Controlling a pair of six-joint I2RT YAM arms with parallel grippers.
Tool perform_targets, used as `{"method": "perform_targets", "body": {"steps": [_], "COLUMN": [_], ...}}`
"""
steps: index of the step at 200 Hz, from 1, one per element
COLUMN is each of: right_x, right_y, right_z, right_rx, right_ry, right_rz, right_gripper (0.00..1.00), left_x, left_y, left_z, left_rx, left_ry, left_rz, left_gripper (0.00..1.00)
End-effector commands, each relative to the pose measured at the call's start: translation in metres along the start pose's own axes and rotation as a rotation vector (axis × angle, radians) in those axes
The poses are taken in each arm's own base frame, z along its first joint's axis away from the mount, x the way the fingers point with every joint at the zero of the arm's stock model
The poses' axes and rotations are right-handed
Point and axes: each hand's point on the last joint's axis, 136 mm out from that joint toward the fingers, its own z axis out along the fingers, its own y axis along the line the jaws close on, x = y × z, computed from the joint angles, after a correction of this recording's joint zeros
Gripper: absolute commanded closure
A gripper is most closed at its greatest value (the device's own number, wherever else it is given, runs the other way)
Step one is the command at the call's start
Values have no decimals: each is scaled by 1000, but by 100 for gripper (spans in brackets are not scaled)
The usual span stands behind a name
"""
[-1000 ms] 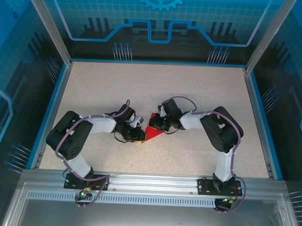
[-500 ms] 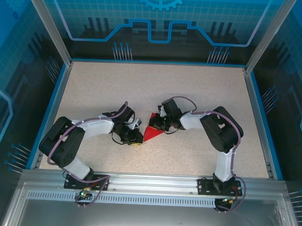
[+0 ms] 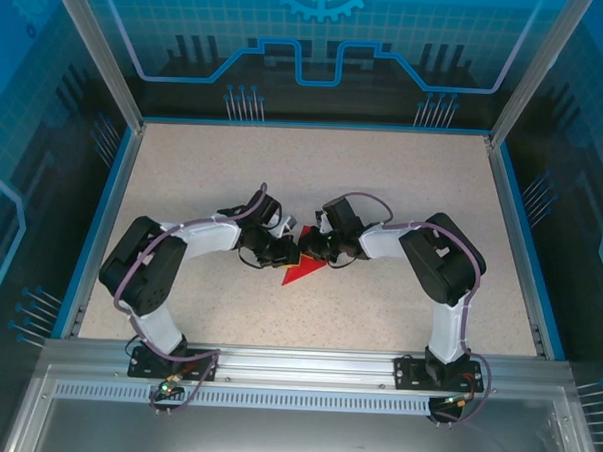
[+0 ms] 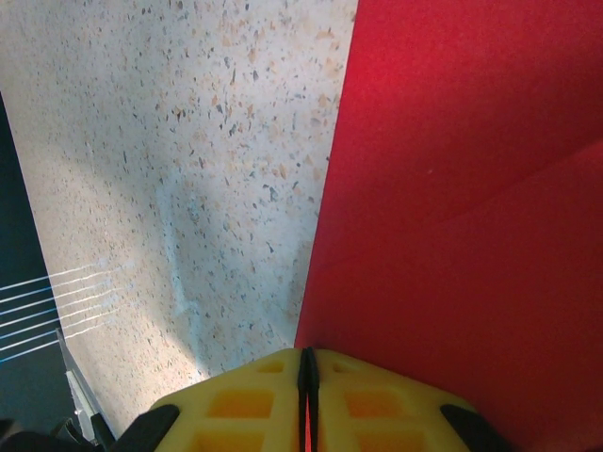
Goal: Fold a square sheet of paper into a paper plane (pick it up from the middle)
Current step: Fourth fold the wing at the center of the table.
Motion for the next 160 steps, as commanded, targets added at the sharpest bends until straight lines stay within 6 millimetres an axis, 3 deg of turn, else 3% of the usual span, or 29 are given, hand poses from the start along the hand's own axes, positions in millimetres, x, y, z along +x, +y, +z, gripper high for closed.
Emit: {"method": "perform_targets", "body": {"steps": [1,25,52,81,108,129,160], "right_x": [28,28,18,-11,-31,-26,-7], "right_y": [-60,-57,-41,-10,15,19,14], "right_z": [12,12,6,-18,-47,-56,-40], "right_rx": [182,167,129,77,51,92,98], "right_ry": [72,69,63,19,-39,-43,-16], "right_rz": [91,95,71,10,-58,-90,-71], "right_gripper": [88,88,87,87,86,86,91], "left_x": [-4,-3,6,20,25,26,27], "left_y": [7,20,53,84,92,93,94], "left_z": [8,18,25,31,36,37,38], "left_rx": [-2,-38,-164,-266,-273,-271,-273], "left_ry": [1,13,31,52,61,60,64], "left_rz": [-13,-26,-66,-99,-121,-128,-125], "left_gripper": [89,92,94,99,100,100,100]}}
